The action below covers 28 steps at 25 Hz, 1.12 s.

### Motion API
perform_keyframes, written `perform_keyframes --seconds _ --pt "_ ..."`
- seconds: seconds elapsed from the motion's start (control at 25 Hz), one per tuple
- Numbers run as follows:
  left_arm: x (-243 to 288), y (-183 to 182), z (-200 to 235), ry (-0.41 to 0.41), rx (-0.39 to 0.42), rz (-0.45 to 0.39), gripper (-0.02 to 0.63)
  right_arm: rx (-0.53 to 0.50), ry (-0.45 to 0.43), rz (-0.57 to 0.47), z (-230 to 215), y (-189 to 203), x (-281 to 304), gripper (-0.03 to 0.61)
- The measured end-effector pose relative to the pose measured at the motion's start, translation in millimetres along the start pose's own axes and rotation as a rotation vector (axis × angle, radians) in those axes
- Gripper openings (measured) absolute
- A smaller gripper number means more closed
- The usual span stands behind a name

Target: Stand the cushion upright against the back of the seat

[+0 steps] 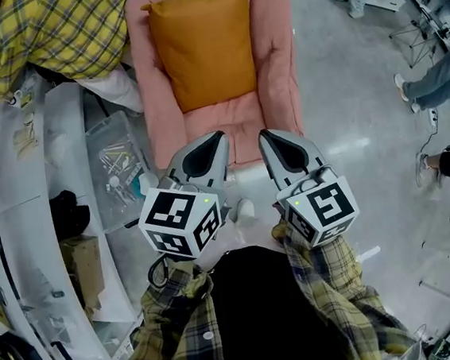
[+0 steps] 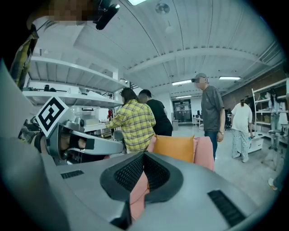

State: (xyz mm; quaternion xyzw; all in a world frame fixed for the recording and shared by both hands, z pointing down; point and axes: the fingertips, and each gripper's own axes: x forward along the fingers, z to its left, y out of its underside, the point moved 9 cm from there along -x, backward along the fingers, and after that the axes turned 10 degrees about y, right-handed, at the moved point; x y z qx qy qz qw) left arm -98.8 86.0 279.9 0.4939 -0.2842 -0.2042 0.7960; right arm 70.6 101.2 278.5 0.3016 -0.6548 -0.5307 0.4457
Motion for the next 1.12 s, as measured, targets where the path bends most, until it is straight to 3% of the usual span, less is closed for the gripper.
perform_keyframes --seconds 0.92,1.12 --pt "17.0 -9.5 1.9 0.023 0.017 0.004 0.004 -0.02 -0.022 0.007 -11.0 -5.5 8.5 0.017" --pt "22.4 -16.2 -2.8 0.056 0.087 0.046 0.004 -0.022 -0.016 0.001 -12.9 -6.5 2.3 0.017"
